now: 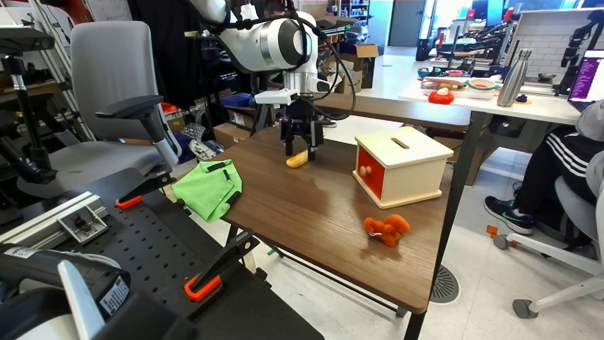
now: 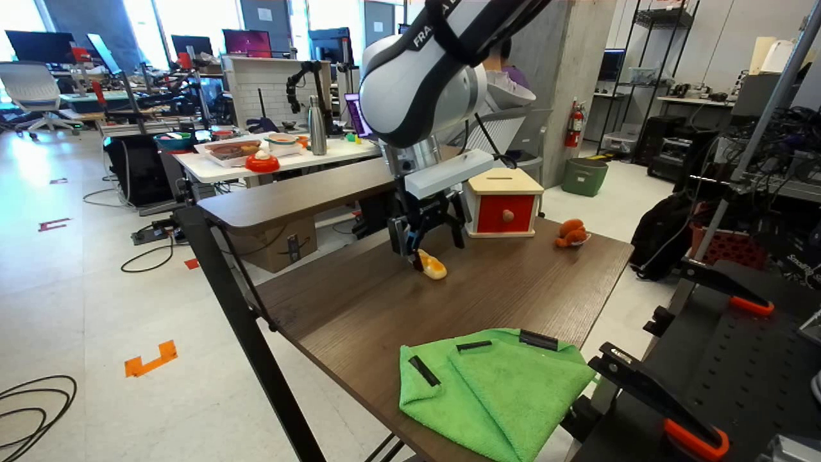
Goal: Move the orange thing to the right
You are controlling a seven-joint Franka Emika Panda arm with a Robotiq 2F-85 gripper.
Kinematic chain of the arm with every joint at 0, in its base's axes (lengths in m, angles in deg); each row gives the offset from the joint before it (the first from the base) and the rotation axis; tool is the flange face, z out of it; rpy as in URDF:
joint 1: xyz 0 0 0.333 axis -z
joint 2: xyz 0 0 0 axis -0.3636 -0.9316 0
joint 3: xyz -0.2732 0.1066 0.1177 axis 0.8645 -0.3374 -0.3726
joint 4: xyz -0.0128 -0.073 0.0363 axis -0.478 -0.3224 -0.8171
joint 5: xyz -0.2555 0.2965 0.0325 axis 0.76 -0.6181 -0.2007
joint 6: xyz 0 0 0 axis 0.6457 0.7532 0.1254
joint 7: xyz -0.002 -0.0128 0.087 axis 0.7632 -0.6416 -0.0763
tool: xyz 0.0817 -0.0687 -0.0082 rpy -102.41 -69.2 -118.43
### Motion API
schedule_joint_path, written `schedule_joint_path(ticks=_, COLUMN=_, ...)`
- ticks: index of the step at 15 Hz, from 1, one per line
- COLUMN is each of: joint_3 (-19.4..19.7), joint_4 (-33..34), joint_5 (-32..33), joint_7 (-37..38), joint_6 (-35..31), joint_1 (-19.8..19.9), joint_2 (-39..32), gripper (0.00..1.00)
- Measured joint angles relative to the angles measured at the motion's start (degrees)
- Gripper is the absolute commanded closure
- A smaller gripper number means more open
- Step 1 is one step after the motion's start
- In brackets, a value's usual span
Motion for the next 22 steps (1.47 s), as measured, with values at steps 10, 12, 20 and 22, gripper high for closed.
schedule_joint_path(ticks=10, joint_3=-0.22, joint_4=0.05, joint_5=0.00, joint_7=-0.46, joint_6=0.00, joint_1=0.56, joint_2=-0.22, gripper=0.26)
schedule_joint_path(ticks=12, joint_3=-0.14, joint_4=0.52, joint_5=0.00, joint_7=-0.46, joint_6=0.00, joint_1=0.83, joint_2=-0.65, gripper=0.42)
schedule_joint_path(ticks=20, joint_3=0.04, joint_4=3.08, joint_5=-0.07, joint_7=-0.46, joint_6=1.74, joint_1=1.36, joint_2=-1.97, gripper=0.88)
schedule_joint_path(ticks=22, joint_3=0.04, joint_4=3.10, joint_5=-0.07, joint_7=-0.46, joint_6=1.78, joint_1=1.64, joint_2=-1.97, gripper=0.88)
